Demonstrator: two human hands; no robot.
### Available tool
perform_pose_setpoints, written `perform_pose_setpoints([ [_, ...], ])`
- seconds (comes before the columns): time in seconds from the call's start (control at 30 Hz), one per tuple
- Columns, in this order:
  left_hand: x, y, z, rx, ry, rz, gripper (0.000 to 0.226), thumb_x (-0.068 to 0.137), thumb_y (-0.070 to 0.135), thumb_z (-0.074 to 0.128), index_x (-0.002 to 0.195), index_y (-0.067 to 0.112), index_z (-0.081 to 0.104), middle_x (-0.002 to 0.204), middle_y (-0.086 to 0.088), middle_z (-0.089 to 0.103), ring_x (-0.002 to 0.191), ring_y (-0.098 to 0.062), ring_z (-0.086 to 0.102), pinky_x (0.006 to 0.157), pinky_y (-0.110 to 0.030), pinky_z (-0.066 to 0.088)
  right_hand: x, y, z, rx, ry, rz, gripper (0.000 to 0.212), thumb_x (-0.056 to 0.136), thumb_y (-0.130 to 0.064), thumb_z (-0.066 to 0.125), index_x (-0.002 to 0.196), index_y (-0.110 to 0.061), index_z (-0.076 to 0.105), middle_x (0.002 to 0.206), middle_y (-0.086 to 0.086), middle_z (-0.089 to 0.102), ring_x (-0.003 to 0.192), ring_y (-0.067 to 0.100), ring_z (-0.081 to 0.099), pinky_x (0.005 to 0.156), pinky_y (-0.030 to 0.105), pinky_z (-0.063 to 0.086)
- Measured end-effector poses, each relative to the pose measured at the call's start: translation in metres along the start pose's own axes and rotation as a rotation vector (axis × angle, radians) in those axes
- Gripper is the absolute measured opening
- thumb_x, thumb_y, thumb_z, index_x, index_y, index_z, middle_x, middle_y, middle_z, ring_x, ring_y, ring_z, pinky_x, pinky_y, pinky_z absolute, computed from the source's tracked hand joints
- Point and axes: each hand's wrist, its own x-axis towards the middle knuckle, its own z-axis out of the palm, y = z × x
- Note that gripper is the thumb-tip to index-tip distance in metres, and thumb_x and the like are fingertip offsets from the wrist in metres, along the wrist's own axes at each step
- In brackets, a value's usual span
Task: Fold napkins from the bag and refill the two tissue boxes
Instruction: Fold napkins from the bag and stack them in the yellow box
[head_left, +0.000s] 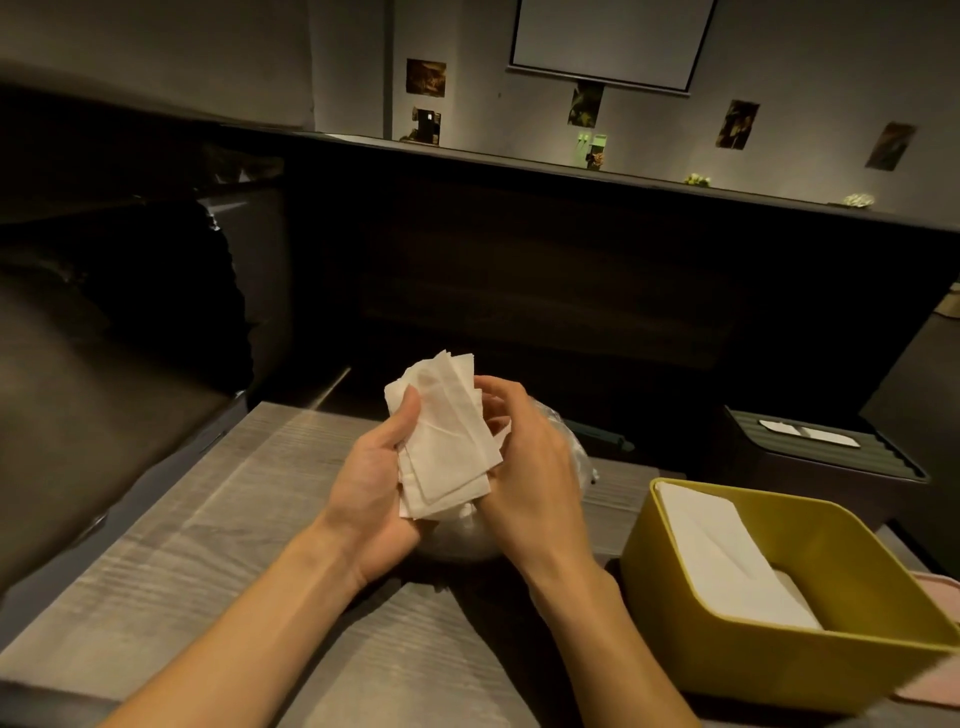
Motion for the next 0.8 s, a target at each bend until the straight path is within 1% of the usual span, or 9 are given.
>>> perform_pose_setpoints([
  [0.13,0.001,0.001,-0.001,-0.027,-0.002,-0.007,0.054,0.105,0.051,0.041,0.141,0.015,0.059,0.136,-0.015,0.067,0.126,-0.033,0.065,0.111,-0.052,0.042,0.001,0.002,-0.001,-0.105,0.124,-0.004,0.035,0.092,-0.042,0.074,0.124,-0.045,0.061,0.100,-0.034,0.057,0.089,-0.005,0.061,0.083,0.029,0.056],
  [0.23,0.003,0.003,-0.003,-0.085,0.008,-0.010,0.058,0.105,0.053,0.039,0.142,0.013,0.059,0.138,-0.014,0.066,0.128,-0.032,0.063,0.115,-0.053,0.039,0.004,0.005,-0.005,-0.094,0.243,0.035,0.020,0.095,-0.048,0.069,0.113,-0.046,0.062,0.098,-0.033,0.059,0.092,-0.004,0.061,0.085,0.036,0.057],
  [0.33,0.005,0.004,-0.004,-0.088,0.044,0.018,0.060,0.106,0.054,0.036,0.136,0.010,0.063,0.133,-0.016,0.068,0.124,-0.033,0.066,0.116,-0.055,0.038,0.009,0.004,-0.014,0.166,0.412,0.068,0.028,0.093,-0.038,0.075,0.119,-0.036,0.065,0.107,-0.025,0.066,0.105,0.000,0.063,0.091,0.031,0.057],
  [0.4,0.006,0.002,-0.003,0.015,0.067,0.033,0.059,0.107,0.054,0.034,0.132,0.010,0.064,0.127,-0.016,0.072,0.117,-0.032,0.070,0.110,-0.055,0.044,0.012,0.001,-0.019,0.412,0.452,0.062,0.036,0.091,-0.027,0.079,0.123,-0.026,0.063,0.110,-0.018,0.068,0.107,0.002,0.066,0.087,0.023,0.058],
  [0.47,0.005,0.001,0.000,0.103,0.073,0.028,0.054,0.107,0.051,0.036,0.126,0.013,0.068,0.122,-0.015,0.074,0.112,-0.032,0.072,0.103,-0.054,0.049,0.012,0.001,-0.018,0.449,0.389,0.056,0.033,0.090,-0.026,0.080,0.117,-0.026,0.061,0.106,-0.018,0.068,0.106,0.002,0.067,0.086,0.020,0.057],
  [0.53,0.004,0.000,0.001,0.136,0.079,0.034,0.044,0.106,0.046,0.044,0.126,0.015,0.068,0.122,-0.016,0.074,0.113,-0.034,0.072,0.102,-0.056,0.050,0.012,0.005,-0.010,0.301,0.266,0.046,0.022,0.092,-0.032,0.077,0.110,-0.032,0.065,0.106,-0.022,0.067,0.108,-0.001,0.064,0.089,0.021,0.054],
  [0.6,0.003,0.000,0.001,0.138,0.077,0.037,0.042,0.101,0.039,0.055,0.134,0.015,0.064,0.127,-0.018,0.071,0.117,-0.036,0.069,0.104,-0.056,0.049,0.011,0.010,-0.004,0.113,0.192,0.025,0.012,0.094,-0.040,0.072,0.106,-0.036,0.070,0.115,-0.025,0.064,0.117,-0.006,0.057,0.096,0.016,0.045],
  [0.67,0.003,0.001,-0.001,0.150,0.067,0.051,0.044,0.096,0.033,0.063,0.136,0.015,0.063,0.127,-0.017,0.071,0.117,-0.035,0.069,0.103,-0.054,0.051,0.009,0.011,-0.003,-0.006,0.145,0.004,0.019,0.096,-0.049,0.067,0.108,-0.036,0.073,0.123,-0.026,0.059,0.122,-0.009,0.049,0.096,0.012,0.035],
  [0.8,0.000,0.002,0.003,0.159,0.082,0.103,0.035,0.092,0.023,0.068,0.126,0.015,0.068,0.118,-0.014,0.076,0.111,-0.031,0.073,0.097,-0.049,0.054,0.005,0.009,-0.005,-0.163,0.022,-0.058,0.046,0.088,-0.069,0.066,0.124,-0.041,0.067,0.134,-0.027,0.053,0.127,-0.010,0.040,0.101,0.016,0.030],
])
